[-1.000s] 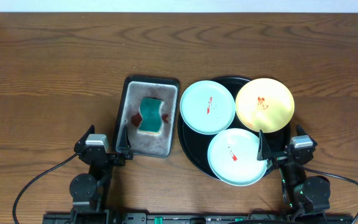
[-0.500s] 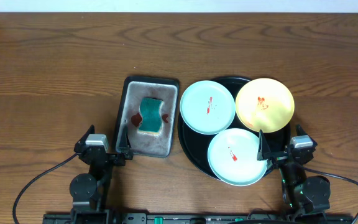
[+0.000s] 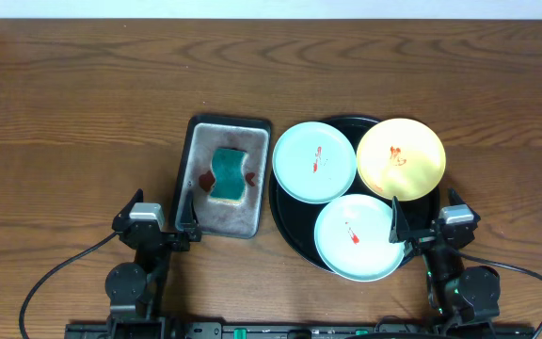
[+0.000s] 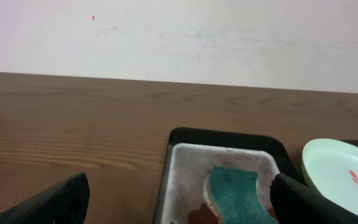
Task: Clean dirty plates on tray and stack at the side
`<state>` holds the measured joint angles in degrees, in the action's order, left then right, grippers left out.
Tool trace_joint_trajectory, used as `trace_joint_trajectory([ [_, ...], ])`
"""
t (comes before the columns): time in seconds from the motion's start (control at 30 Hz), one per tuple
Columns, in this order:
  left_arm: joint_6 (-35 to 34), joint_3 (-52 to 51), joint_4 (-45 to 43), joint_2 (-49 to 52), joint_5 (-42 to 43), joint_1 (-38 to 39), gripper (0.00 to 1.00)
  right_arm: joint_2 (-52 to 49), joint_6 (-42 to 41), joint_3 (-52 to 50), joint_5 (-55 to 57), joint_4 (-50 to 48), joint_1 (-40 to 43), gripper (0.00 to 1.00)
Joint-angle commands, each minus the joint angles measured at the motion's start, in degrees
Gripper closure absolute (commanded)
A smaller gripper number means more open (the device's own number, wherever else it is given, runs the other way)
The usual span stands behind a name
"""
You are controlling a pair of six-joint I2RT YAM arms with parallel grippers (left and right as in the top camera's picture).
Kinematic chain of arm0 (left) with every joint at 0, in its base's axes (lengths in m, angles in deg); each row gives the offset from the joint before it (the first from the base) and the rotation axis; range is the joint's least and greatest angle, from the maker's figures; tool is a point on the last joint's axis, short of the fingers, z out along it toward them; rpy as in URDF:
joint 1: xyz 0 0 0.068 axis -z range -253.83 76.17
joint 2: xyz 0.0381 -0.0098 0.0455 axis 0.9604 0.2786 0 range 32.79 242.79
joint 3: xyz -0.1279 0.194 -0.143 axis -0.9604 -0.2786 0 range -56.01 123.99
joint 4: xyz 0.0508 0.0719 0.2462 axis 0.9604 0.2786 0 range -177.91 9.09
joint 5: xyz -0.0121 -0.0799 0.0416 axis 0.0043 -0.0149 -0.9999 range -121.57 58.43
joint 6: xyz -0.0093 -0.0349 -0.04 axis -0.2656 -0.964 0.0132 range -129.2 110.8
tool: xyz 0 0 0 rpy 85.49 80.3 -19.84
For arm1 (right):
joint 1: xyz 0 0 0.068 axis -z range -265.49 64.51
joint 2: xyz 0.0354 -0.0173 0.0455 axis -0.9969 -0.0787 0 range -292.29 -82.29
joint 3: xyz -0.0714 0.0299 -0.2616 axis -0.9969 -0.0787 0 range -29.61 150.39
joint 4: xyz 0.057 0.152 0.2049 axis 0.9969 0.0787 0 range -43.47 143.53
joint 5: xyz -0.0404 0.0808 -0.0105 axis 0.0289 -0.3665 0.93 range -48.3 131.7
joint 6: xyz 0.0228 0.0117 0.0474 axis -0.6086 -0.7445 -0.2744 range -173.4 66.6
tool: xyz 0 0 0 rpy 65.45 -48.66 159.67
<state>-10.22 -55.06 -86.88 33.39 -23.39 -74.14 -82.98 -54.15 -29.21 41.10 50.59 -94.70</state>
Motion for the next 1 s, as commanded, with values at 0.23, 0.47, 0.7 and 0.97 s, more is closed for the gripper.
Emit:
trace_joint_trajectory([
  [0.23,1.01,-0.72,2.34,0.02,0.15,-0.26,0.07,0.02,0.83,-0.09,-0.09,0.24,0.39,0.01],
  [0.47,1.01,-0.72,2.34,0.02,0.13,-0.26,0.07,0.02,0.83,-0.09,-0.09,0.24,0.39,0.01],
  [0.7,1.01,-0.72,2.34,0.04,0.15,-0.26,0.07,0.02,0.81,-0.09,-0.09,0.24,0.39,0.01],
  [0.97,-2.05,0.07,3.23,0.11,0.17,-0.26,0.07,-0.09,-0.68,-0.09,-0.11,-0.02,0.39,0.01],
])
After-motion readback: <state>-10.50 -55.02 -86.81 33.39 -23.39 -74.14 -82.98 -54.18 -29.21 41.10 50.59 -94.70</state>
